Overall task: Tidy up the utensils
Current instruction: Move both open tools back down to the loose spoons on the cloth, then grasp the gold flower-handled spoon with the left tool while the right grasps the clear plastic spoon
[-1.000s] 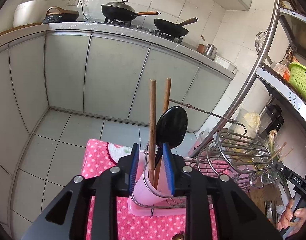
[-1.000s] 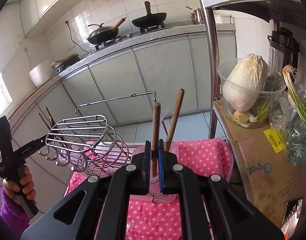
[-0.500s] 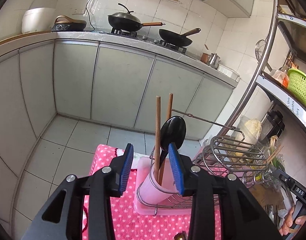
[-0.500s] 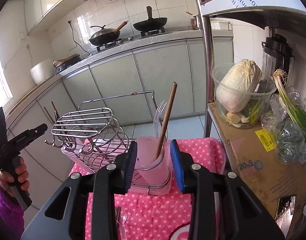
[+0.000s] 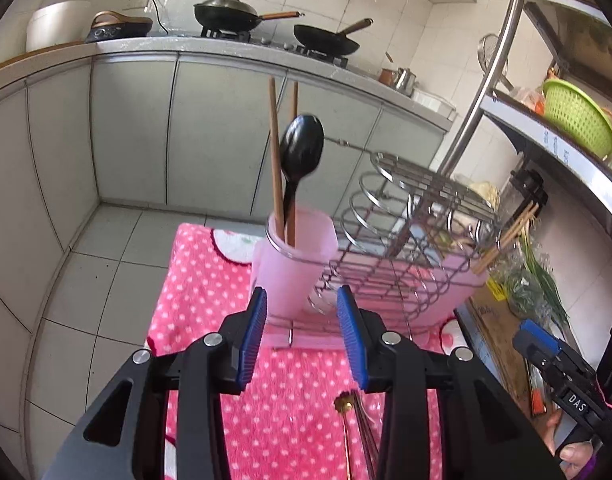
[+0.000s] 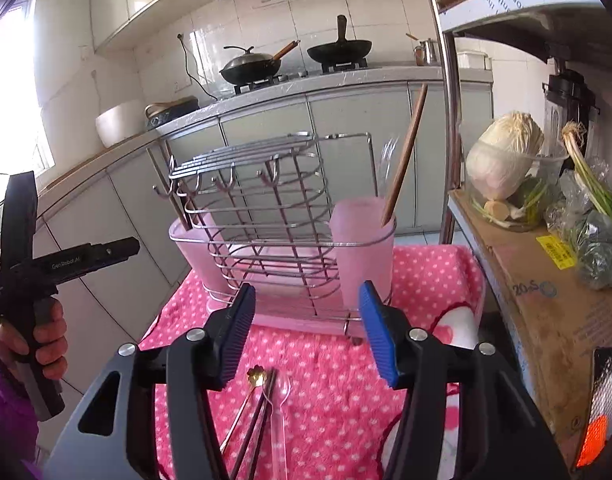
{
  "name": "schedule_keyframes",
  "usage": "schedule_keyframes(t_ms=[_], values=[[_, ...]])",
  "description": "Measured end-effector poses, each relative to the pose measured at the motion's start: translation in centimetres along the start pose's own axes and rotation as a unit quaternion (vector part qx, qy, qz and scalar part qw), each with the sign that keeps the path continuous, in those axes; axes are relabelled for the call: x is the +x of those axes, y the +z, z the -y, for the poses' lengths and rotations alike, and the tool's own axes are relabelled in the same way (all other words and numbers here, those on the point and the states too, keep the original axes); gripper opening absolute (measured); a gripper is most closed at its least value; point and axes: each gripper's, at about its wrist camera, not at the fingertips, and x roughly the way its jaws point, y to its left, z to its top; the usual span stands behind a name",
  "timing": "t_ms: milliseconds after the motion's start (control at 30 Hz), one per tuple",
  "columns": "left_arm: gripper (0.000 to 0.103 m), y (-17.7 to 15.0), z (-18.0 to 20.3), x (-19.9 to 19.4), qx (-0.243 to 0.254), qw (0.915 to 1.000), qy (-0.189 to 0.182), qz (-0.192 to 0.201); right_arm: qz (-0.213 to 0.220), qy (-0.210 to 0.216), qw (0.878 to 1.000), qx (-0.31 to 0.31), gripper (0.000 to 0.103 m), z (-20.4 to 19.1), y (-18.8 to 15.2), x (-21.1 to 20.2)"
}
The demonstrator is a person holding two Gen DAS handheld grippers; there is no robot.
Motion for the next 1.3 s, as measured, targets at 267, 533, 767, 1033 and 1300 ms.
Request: schedule_keyframes(t_ms=[267, 533, 767, 1033, 1300], values=[[0.033, -5.9, 0.6, 4.8, -0.012, 0.9914, -0.017, -0.129, -0.056, -0.026, 0.998, 0.009, 0.054, -0.4, -3.6, 2.5], [0.019, -9.1, 2.1, 8.5, -0.004, 0.9763, -0.028, -0.215, -0.104, -0.030, 0.994, 0.031, 0.054, 0.6, -5.9, 4.0], [0.019, -10.2, 3.7, 11.9, 0.004, 0.9601, -0.014, -0.279, -0.131, -0.008, 0.990, 0.053, 0.054, 1.4, -6.6, 5.1], [0.007, -10.7, 4.7, 14.2, 0.000, 0.9517, -0.008, -0.307, -0.140, 0.005, 0.988, 0.070, 0.045, 2.4, -7.3, 5.4], [0.007, -11.1, 6.5, 16.3, 0.018, 0.9499, 0.013, -0.312, -0.158, 0.030, 0.984, 0.081, 0.041, 2.7, -8.0, 5.9]])
